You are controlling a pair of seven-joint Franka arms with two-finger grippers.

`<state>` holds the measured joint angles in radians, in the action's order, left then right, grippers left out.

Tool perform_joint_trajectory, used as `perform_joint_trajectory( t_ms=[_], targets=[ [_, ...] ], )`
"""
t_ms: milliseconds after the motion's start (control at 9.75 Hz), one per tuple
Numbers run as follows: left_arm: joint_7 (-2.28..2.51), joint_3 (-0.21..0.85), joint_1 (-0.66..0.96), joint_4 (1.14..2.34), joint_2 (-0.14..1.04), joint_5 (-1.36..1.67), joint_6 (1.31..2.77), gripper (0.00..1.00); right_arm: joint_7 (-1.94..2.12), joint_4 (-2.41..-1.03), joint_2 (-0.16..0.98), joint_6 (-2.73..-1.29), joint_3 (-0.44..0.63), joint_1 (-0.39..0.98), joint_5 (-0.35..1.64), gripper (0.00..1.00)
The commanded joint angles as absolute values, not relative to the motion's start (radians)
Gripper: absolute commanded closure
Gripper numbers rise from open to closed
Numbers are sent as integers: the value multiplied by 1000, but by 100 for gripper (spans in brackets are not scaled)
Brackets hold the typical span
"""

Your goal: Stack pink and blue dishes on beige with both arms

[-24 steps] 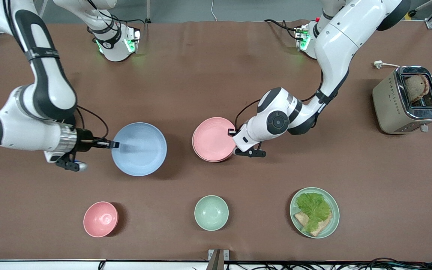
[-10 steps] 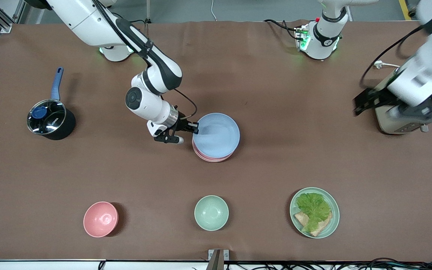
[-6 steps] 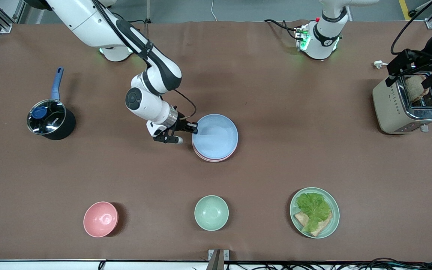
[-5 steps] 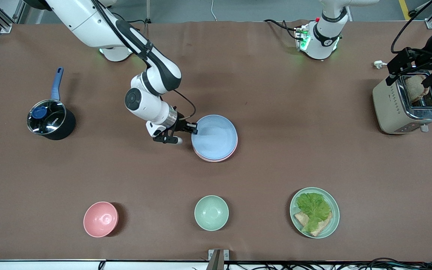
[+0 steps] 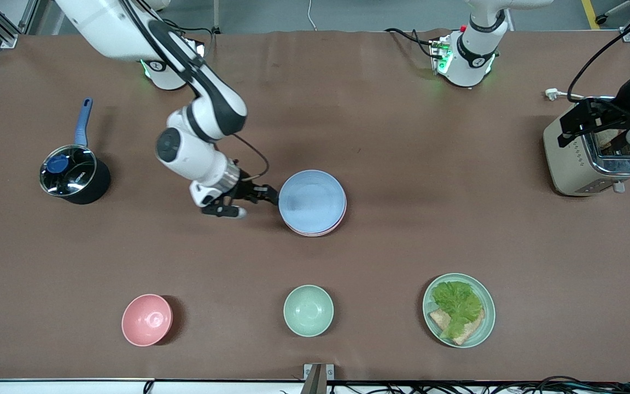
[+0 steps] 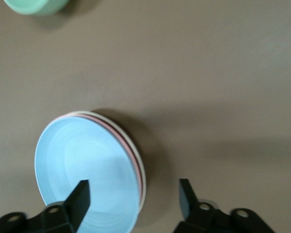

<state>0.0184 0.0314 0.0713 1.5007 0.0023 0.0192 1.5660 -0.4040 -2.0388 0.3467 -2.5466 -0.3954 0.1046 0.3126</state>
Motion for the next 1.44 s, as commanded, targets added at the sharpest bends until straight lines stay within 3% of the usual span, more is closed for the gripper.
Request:
perform_joint_trajectory(
  t_ms=[0, 205, 615, 923, 1333],
  targets=[
    [32, 64, 46, 1534, -18, 3, 1539, 0, -414, -2059, 122, -2342, -322, 45, 157, 0],
    [31, 63, 48, 1537, -23, -1, 1539, 0, -413, -1938, 31, -2109, -276, -38, -2, 0],
    [32, 58, 40, 1535, -25, -2, 1537, 0, -301, -1654, 23, -1772, 16, 52, -31, 0],
    [26, 60, 25, 1534, -31, -2, 1536, 0, -179, -1491, 26, -1555, 52, 58, -15, 0],
    [31, 60, 26, 1531, -29, -2, 1537, 0, -69, -1463, 21, -1438, 87, 52, -15, 0]
  ],
)
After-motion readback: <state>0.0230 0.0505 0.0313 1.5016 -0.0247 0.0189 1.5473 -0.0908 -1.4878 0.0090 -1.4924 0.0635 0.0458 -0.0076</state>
